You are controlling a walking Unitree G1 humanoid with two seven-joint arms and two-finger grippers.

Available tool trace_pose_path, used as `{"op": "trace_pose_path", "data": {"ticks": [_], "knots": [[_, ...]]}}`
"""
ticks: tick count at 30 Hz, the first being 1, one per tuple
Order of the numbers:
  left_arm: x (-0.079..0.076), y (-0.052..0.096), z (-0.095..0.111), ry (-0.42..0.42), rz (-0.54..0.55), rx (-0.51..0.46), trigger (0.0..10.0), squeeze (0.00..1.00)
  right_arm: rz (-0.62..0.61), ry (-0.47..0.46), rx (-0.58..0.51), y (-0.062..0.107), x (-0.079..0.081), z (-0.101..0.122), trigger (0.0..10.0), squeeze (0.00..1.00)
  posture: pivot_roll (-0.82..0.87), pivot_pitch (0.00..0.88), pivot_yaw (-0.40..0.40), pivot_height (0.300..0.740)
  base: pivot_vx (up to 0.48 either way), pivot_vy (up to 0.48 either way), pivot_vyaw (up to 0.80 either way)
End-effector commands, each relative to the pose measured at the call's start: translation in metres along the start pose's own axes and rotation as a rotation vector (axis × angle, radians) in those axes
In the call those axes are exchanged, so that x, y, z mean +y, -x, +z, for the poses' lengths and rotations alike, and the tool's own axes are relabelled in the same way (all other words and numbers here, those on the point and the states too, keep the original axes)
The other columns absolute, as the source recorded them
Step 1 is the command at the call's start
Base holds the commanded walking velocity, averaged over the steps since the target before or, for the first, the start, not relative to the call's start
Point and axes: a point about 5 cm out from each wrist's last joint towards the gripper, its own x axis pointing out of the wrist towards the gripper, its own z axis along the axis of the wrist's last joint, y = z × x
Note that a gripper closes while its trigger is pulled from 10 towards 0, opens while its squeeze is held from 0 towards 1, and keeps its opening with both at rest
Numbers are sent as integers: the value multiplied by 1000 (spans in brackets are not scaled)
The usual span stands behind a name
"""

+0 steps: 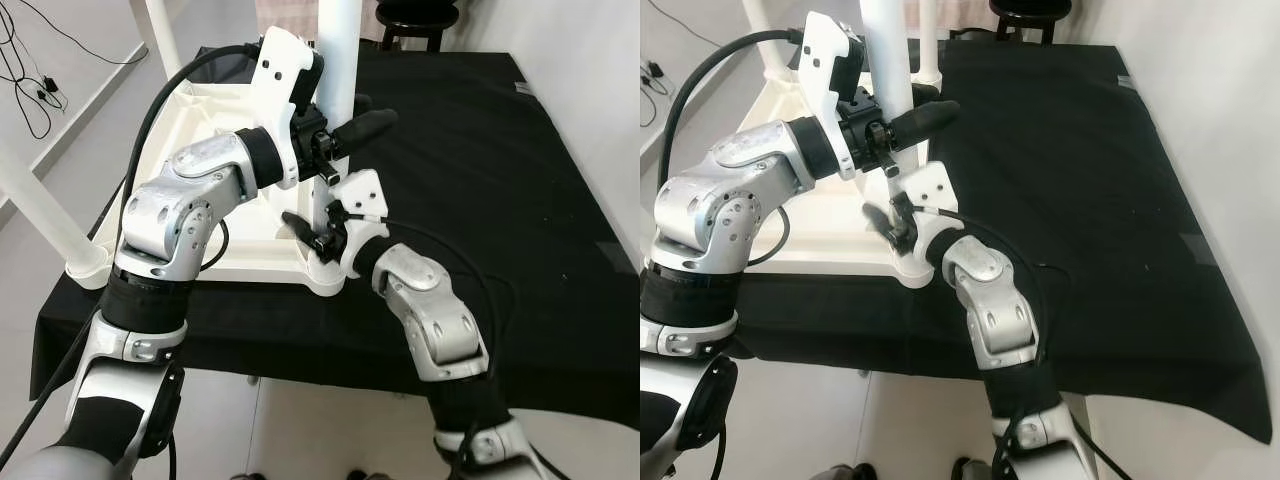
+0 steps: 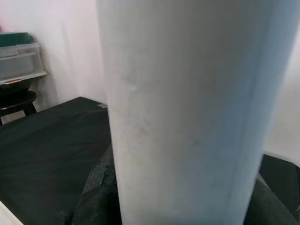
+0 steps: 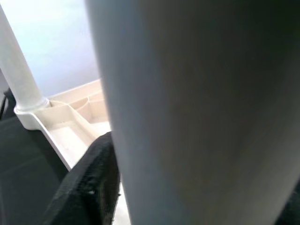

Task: Building children table

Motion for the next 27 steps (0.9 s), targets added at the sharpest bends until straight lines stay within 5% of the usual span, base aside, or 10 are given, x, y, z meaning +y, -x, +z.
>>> {"op": "trace_pose_path", "data": {"ticks": [1, 6, 7, 14, 16, 17, 18, 19, 27], "knots": [[-2, -3, -4, -1, -12, 20, 0, 0, 58, -17, 12, -6, 10, -3, 10000, 1000, -1, 151, -10, 740, 0, 0, 0], [-2, -3, -4, -1, -13, 20, 0, 0, 148, -25, -27, -7, 2, 5, 10000, 1000, -3, 147, -5, 740, 0, 0, 0], [-4, -4, -5, 3, -18, 18, 0, 0, 323, 3, -39, -11, -5, 9, 10000, 0, 9, 142, -1, 740, 0, 0, 0], [-7, -6, -5, 8, -30, 15, 0, 0, 595, 49, -15, -20, -10, 11, 10000, 0, 21, 150, -5, 740, 0, 0, 0], [-7, -6, -5, 10, -29, 13, 0, 0, 632, 33, -14, -23, -10, 10, 7804, 0, 23, 152, -6, 740, 0, 0, 0], [-7, -5, -5, 10, -28, 14, 0, 0, 647, 24, -16, -24, -11, 10, 3765, 0, 24, 154, -6, 740, 0, 0, 0], [-7, -5, -5, 10, -28, 14, 0, 0, 647, 24, -16, -24, -11, 10, 3765, 0, 24, 154, -6, 740, 0, 0, 0], [-7, -5, -5, 11, -28, 15, 0, 0, 656, 17, -16, -25, -11, 9, 0, 0, 24, 154, -6, 740, 0, 0, 0], [-4, -4, -4, 7, -19, 13, 0, 0, 725, 21, -19, -26, -18, 7, 0, 0, 21, 159, -7, 740, 0, 0, 0]]}}
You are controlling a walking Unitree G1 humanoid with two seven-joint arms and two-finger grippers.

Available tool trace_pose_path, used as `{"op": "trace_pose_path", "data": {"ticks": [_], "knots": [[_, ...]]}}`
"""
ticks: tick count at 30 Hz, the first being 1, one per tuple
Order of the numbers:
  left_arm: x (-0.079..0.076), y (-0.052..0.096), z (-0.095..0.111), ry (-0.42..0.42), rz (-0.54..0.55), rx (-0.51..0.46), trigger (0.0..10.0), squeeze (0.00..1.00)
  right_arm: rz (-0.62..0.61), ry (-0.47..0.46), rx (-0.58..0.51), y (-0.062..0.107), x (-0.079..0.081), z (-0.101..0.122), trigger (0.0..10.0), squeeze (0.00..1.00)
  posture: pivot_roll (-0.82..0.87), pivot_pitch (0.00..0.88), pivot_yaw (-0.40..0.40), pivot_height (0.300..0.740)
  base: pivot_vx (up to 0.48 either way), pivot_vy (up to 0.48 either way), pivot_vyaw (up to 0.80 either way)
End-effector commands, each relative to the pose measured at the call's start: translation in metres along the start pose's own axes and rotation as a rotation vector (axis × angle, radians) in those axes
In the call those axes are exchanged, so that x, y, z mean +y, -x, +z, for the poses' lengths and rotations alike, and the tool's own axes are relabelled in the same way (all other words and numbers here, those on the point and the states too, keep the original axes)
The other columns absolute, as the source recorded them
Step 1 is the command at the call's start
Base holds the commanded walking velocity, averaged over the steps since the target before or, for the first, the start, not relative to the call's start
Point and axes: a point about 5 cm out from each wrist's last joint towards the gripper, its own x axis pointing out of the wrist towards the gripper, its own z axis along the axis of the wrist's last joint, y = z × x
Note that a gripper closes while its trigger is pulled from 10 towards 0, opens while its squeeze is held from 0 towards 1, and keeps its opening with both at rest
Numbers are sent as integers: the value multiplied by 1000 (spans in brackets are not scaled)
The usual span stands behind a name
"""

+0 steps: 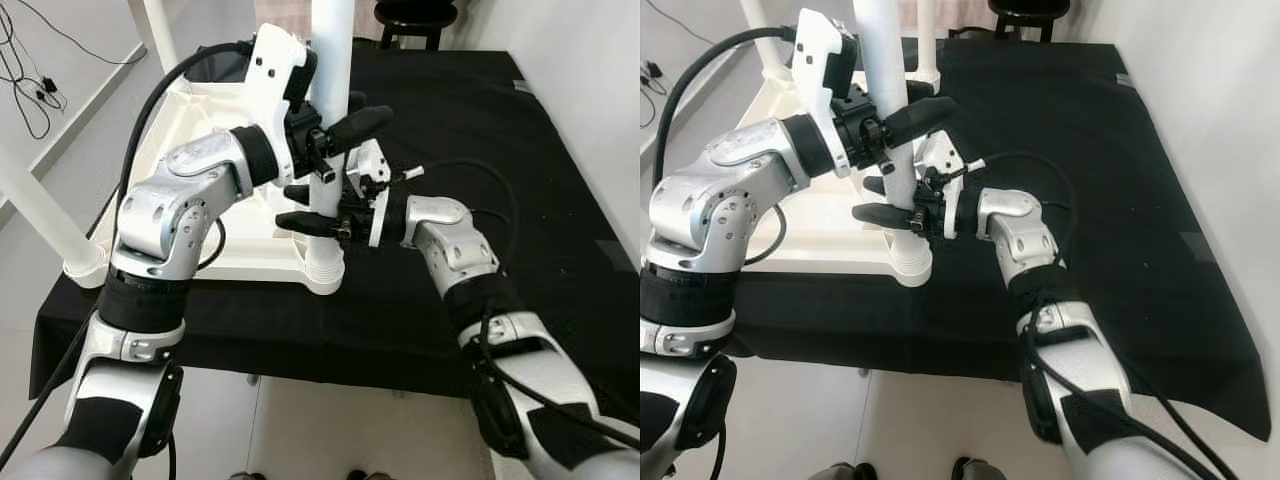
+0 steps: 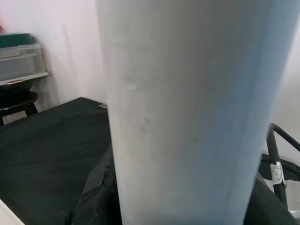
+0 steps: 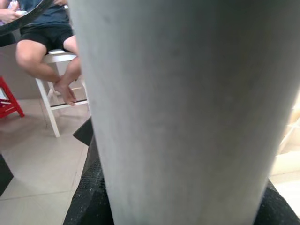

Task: Building children table

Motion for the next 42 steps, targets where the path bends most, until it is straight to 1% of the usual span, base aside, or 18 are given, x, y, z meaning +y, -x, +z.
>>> {"op": "trace_pose_path", "data": {"ticks": [1, 5, 6, 8, 13, 14, 18, 19, 20, 22, 23, 24, 27, 34, 35, 37, 38, 42], "knots": [[-4, -5, -5, 2, -17, 15, 0, 0, 155, -26, 1, -22, 14, -6, 0, 0, 18, 161, -6, 740, 0, 0, 0], [-3, -4, -5, -12, -6, 12, 0, 0, 146, -27, -11, -21, 14, -7, 0, 0, 13, 162, -5, 740, 0, 0, 0], [-5, -4, -5, -9, -24, 7, 10000, 1000, 132, -26, -18, -20, 14, -9, 0, 0, 11, 164, -5, 740, 0, 0, 0], [-7, -3, -5, -6, -39, 4, 10000, 1000, 121, -25, -23, -19, 14, -10, 0, 0, 10, 165, -6, 740, 0, 0, 0], [2, -5, -5, 8, 61, 0, 10000, 1000, 48, -1, -3, -14, 15, -19, 0, 0, -7, 171, -13, 740, 0, 0, 0], [3, -5, -4, 22, 62, -3, 10000, 0, 32, -1, 7, -14, 15, -21, 0, 0, -7, 171, -13, 740, 0, 0, 0], [4, -5, -2, 30, 67, -13, 10000, 0, -110, -37, 70, -18, 16, -25, 0, 0, -22, 173, -41, 740, 0, 0, 0], [4, -4, -1, 27, 75, -14, 10000, 0, -265, -60, 136, -21, 14, -32, 0, 0, -20, 175, -48, 740, 0, 0, 0], [5, -3, -1, 38, 98, -21, 10000, 0, -756, -137, 269, -19, 40, -62, 0, 0, -26, 176, -51, 740, 0, 0, 0], [5, -3, -1, 38, 98, -21, 10000, 0, -756, -137, 269, -19, 40, -62, 0, 0, -26, 176, -51, 740, 0, 0, 0], [7, -3, -1, 38, 105, -19, 10000, 0, -778, -139, 297, -18, 59, -67, 0, 0, -12, 191, -50, 740, 0, 0, 0], [8, -1, -2, 38, 110, -15, 10000, 0, -778, -132, 294, -18, 63, -69, 0, 0, -31, 179, -38, 740, 0, 0, 0], [7, -1, -5, 39, 109, -5, 10000, 0, -743, -132, 260, -19, 55, -68, 0, 0, -24, 178, -34, 740, 0, 0, 0], [6, -4, -3, 27, 96, -3, 10000, 0, -731, -133, 247, -27, 55, -63, 0, 0, -21, 160, -34, 740, 0, 0, 0], [6, -4, -2, 24, 93, 0, 8000, 0, -750, -135, 252, -28, 59, -60, 0, 0, -20, 156, -32, 740, 0, 0, 0], [7, -4, -2, 22, 91, 2, 8000, 0, -765, -137, 256, -28, 61, -59, 0, 0, -20, 156, -32, 740, 0, 0, 0], [7, -3, -3, 23, 88, 3, 0, 0, -768, -137, 258, -29, 63, -57, 0, 0, -19, 151, -31, 740, 0, 0, 0], [7, -3, -3, 22, 78, 7, 0, 0, -769, -134, 252, -31, 68, -51, 0, 0, -19, 148, -30, 740, 0, 0, 0]]}}
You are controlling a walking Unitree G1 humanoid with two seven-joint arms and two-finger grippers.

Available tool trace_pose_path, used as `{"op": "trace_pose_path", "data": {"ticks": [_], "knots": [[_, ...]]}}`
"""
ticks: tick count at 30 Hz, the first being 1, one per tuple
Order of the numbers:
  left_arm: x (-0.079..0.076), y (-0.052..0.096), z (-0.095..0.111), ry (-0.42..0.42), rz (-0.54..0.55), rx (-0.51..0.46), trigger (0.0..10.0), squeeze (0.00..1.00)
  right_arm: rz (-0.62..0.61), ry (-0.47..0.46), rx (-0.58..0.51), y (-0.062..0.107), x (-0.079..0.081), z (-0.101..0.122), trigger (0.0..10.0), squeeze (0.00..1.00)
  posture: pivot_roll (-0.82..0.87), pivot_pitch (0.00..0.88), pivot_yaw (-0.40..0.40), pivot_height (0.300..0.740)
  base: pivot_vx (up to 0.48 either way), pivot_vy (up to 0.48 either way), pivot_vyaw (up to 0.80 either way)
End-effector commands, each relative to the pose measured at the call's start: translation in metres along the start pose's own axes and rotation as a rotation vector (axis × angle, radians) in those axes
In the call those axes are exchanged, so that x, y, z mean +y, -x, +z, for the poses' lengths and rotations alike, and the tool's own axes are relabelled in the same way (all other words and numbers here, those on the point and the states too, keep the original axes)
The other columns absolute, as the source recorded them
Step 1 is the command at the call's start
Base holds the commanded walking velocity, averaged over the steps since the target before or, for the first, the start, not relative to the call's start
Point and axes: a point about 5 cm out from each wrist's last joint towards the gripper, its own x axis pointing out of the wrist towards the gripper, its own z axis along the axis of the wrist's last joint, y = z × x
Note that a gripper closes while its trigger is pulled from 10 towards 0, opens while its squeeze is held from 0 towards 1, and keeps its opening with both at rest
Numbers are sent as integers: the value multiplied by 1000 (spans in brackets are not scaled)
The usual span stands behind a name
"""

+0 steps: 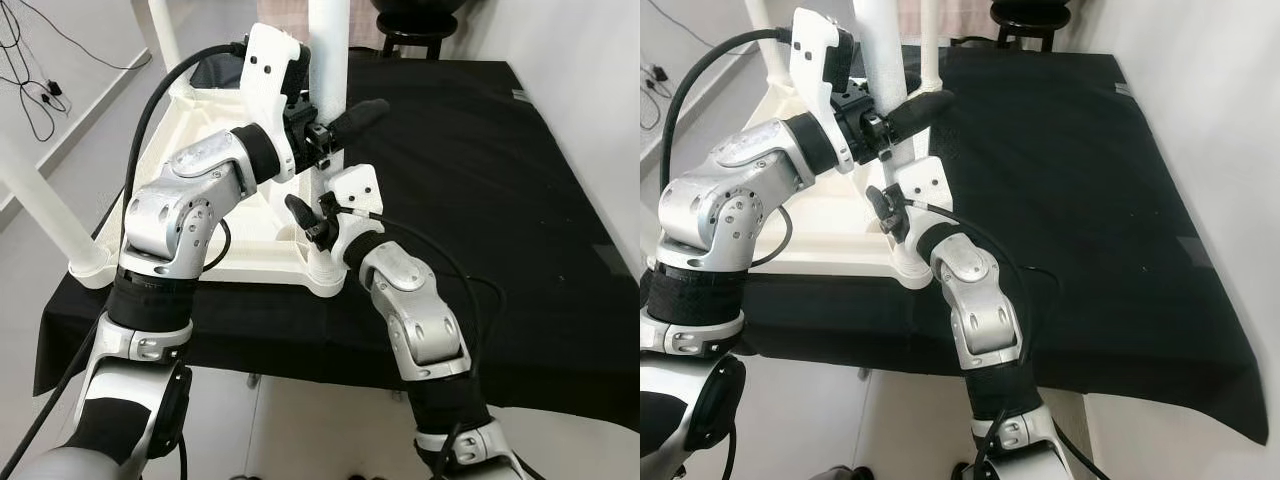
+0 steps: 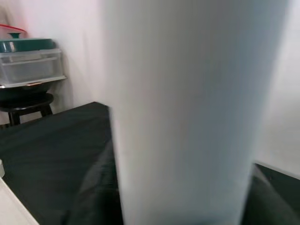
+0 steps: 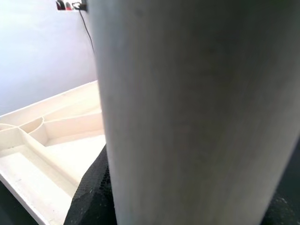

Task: Building children table

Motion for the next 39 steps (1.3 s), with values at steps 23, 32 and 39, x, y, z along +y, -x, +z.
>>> {"op": "trace_pose_path", "data": {"ticks": [23, 32, 39], "knots": [[-17, -2, -7, -38, -103, 57, 0, 0, 781, -39, -18, -22, -21, 0, 10000, 0, 33, 160, -22, 740, 0, 0, 0], [-25, -4, -10, -36, -174, 74, 0, 0, 896, -64, -34, -31, -9, -1, 0, 0, 47, 178, -8, 740, 0, 0, 0], [-25, -5, -12, -48, -184, 85, 0, 0, 968, -69, -61, -32, -11, 1, 0, 0, 44, 183, -3, 740, 0, 0, 0]]}}
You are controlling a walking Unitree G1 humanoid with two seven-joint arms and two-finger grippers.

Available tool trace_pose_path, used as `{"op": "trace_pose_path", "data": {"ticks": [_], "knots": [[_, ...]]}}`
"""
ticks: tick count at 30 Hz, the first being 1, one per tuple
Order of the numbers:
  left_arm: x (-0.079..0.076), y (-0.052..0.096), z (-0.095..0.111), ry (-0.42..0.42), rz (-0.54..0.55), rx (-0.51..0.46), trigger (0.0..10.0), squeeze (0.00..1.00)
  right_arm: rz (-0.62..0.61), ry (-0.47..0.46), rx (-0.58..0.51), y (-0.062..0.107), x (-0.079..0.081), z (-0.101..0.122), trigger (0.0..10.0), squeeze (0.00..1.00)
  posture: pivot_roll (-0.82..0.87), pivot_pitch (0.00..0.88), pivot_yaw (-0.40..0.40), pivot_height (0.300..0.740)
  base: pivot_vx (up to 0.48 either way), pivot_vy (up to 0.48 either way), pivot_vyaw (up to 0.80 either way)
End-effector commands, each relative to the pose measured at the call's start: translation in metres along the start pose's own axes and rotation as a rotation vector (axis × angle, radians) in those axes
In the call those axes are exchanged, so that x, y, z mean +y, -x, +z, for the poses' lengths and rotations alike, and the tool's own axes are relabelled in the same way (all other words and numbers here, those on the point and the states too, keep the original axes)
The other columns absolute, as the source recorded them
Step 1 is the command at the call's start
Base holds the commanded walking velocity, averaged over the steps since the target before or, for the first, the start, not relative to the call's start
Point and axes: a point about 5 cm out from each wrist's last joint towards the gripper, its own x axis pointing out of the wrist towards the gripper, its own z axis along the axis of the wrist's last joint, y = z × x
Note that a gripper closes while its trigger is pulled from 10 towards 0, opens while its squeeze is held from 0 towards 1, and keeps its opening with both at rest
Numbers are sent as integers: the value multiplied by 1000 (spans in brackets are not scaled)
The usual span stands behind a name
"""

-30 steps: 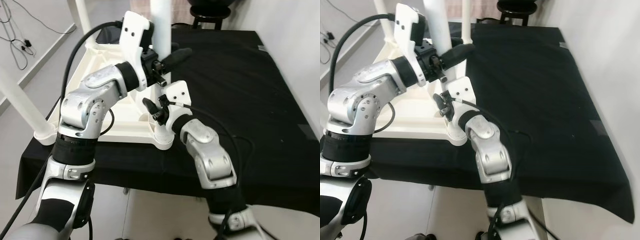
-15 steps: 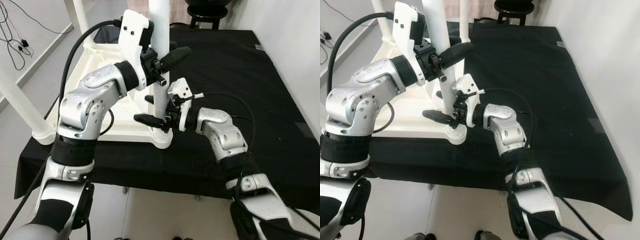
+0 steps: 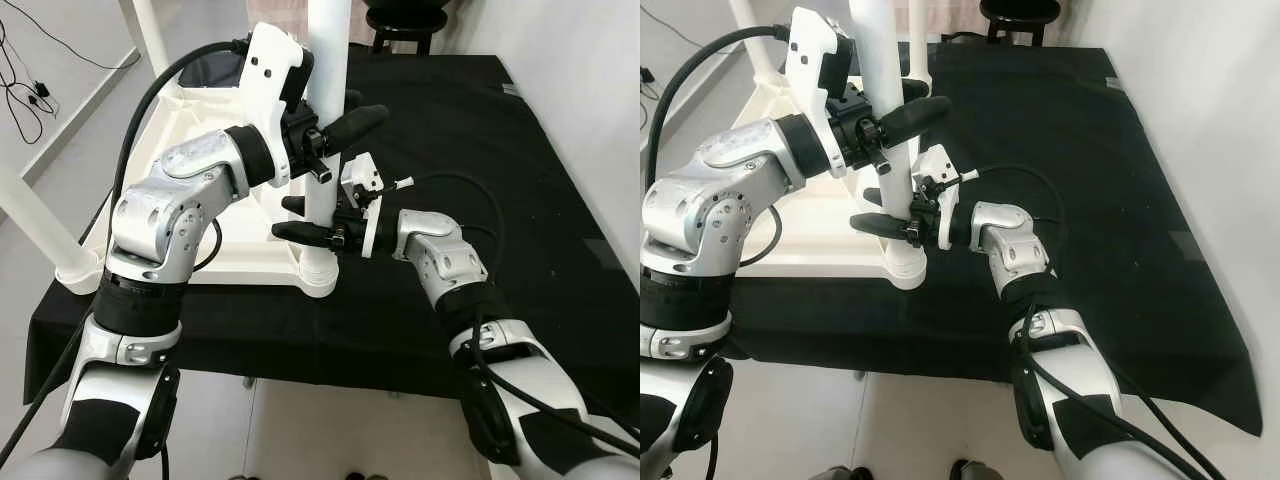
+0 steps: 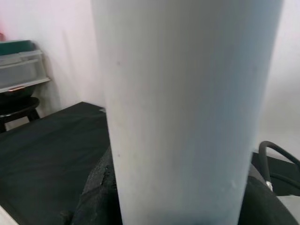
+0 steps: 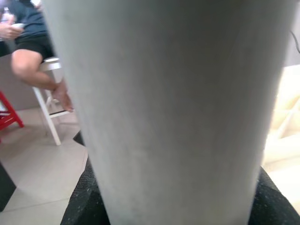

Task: Building children table

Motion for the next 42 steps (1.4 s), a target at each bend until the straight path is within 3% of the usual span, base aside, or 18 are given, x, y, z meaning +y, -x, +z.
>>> {"op": "trace_pose_path", "data": {"ticks": [1, 4, 5, 7, 8, 13, 14, 16, 18, 20, 21, 32, 33, 34, 35, 39, 40, 42], "knots": [[-14, -12, -16, 15, -71, 63, 0, 0, 157, -17, 2, -28, 16, -1, 0, 0, 44, 183, -3, 740, 0, 0, 0], [-14, -12, -16, 16, -67, 63, 0, 0, 151, -15, 8, -27, 14, -2, 0, 0, 39, 182, -2, 740, 0, 0, 0], [-12, -11, -16, 8, -44, 63, 6549, 0, 124, -9, 13, -25, 12, -4, 0, 0, 31, 182, -2, 740, 0, 0, 0], [-11, -11, -16, 2, -30, 64, 6549, 0, 110, -6, 14, -25, 12, -5, 0, 0, 31, 182, -2, 740, 0, 0, 0], [-10, -10, -16, 24, -7, 44, 10000, 1000, 66, 12, 33, -24, 10, -9, 0, 0, 23, 183, -4, 740, 0, 0, 0], [2, -9, -21, 14, 85, 59, 10000, 1000, -193, 5, 127, -21, 3, -26, 0, 0, -3, 187, -31, 740, 0, 0, 0], [4, -8, -21, 13, 93, 62, 10000, 0, -330, -9, 145, -20, -1, -33, 0, 0, -7, 189, -43, 740, 0, 0, 0], [4, -8, -21, 13, 100, 63, 10000, 0, -424, -18, 157, -18, -2, -37, 0, 0, -5, 188, -51, 740, 0, 0, 0], [9, -5, -22, 1, 140, 74, 10000, 0, -936, -130, 167, 3, -1, -54, 0, 0, 2, 190, -63, 740, 0, 0, 0], [11, -3, -22, 2, 151, 77, 10000, 0, -964, -115, 206, 6, 19, -66, 0, 0, 0, 200, -49, 740, 0, 0, 0], [13, -2, -22, 11, 160, 79, 10000, 0, -899, -68, 236, 2, 46, -75, 0, 0, -6, 190, -37, 740, 0, 0, 0], [12, -6, -22, -1, 161, 79, 10000, 0, -881, -39, 222, -18, 55, -65, 0, 0, -5, 171, -34, 740, 0, 0, 0], [12, -6, -22, -1, 159, 77, 1961, 0, -884, -36, 220, -20, 56, -63, 0, 0, -4, 171, -34, 740, 0, 0, 0], [12, -6, -22, -1, 159, 77, 1961, 0, -884, -36, 220, -20, 56, -63, 0, 0, -4, 171, -34, 740, 0, 0, 0], [12, -5, -22, 1, 155, 74, 0, 0, -889, -35, 218, -20, 57, -61, 0, 0, -3, 166, -34, 740, 0, 0, 0], [12, -4, -22, 2, 146, 73, 0, 0, -887, -31, 219, -20, 60, -55, 0, 0, -3, 165, -34, 740, 0, 0, 0], [11, -4, -21, 1, 138, 69, 0, 0, -868, -21, 187, -22, 57, -47, 10000, 0, -3, 158, -33, 740, 0, 0, 0], [11, -4, -21, 1, 138, 69, 0, 0, -868, -21, 187, -22, 57, -47, 10000, 0, -3, 158, -33, 740, 0, 0, 0]]}}
